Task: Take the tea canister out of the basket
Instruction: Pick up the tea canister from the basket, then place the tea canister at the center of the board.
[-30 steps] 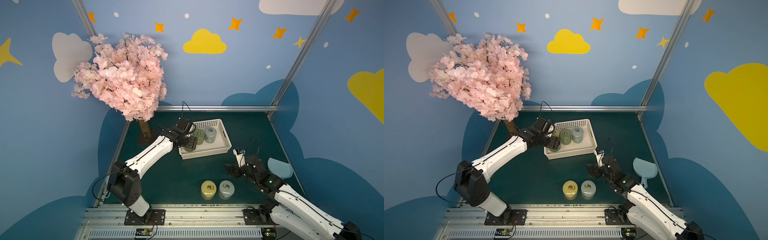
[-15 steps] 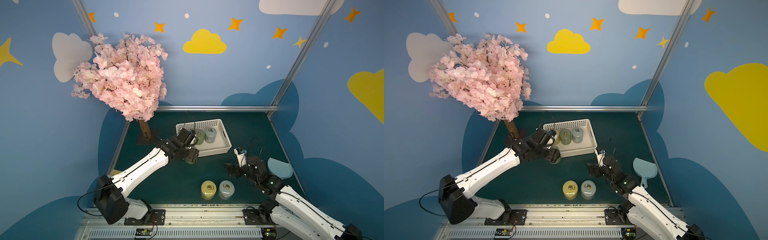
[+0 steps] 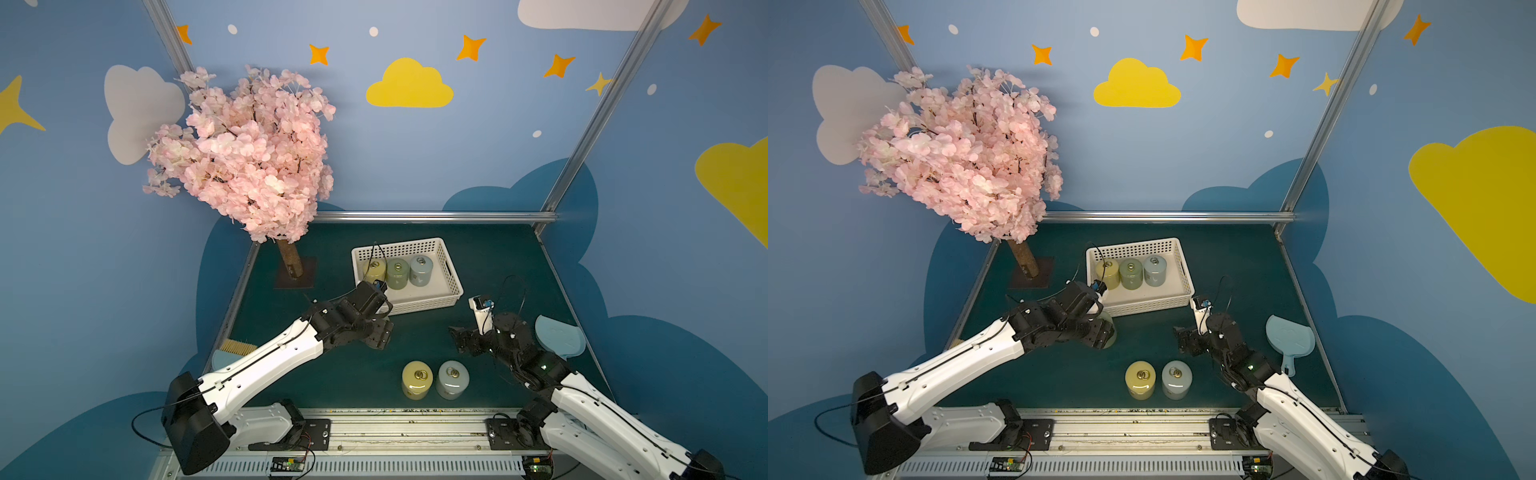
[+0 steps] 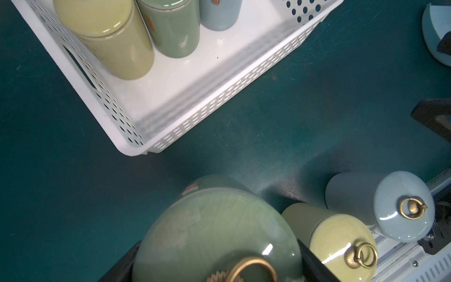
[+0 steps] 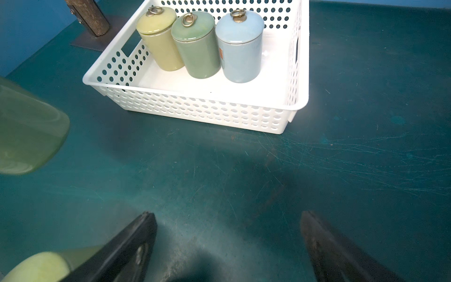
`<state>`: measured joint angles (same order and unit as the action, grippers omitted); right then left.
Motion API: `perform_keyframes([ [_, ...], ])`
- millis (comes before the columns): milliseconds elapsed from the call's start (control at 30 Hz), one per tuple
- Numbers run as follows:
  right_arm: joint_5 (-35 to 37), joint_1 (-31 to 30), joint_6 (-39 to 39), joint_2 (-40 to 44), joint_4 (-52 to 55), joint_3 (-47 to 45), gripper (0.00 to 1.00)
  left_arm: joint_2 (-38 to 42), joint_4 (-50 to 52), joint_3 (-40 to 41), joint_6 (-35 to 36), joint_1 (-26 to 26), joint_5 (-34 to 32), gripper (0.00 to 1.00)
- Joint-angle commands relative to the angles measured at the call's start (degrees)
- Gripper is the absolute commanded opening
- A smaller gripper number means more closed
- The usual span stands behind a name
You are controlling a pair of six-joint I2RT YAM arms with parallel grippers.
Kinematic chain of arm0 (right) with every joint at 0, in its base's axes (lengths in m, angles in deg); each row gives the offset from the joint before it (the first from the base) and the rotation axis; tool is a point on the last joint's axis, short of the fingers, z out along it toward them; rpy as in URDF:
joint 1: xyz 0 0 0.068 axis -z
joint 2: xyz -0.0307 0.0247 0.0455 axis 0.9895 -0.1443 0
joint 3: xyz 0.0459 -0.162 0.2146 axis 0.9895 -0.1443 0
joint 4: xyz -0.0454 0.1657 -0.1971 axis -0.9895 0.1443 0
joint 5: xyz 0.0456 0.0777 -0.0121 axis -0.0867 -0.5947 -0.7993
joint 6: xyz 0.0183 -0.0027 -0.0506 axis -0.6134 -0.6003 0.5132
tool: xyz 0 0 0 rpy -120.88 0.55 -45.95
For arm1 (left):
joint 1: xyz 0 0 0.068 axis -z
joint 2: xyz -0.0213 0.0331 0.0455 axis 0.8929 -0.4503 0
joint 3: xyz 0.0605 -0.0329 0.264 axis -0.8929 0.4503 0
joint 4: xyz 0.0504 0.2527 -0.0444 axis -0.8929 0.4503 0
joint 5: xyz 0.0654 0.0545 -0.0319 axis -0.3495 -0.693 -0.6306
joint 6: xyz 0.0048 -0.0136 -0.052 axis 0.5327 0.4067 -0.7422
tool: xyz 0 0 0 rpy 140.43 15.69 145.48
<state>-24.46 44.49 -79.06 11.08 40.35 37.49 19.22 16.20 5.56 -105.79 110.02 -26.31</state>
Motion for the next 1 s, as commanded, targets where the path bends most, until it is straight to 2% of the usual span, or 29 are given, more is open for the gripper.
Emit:
perform_keyframes([
  [0,1.08,0.21,0.44,0.91,-1.02,-0.46,0.98,1.98,-2.16,0.54,-1.77,1.91,-2.29,0.53],
  [567,1.19,0.21,0.35,1.44,-0.86,-0.67,0.98,4.75,-6.06,9.71,-10.57,14.24,-9.48,0.52],
  [967,1.45,0.17,0.33,1.48,-0.78,-0.73,0.98,5.16,-10.51,15.31,-14.73,17.64,-9.69,0.52],
])
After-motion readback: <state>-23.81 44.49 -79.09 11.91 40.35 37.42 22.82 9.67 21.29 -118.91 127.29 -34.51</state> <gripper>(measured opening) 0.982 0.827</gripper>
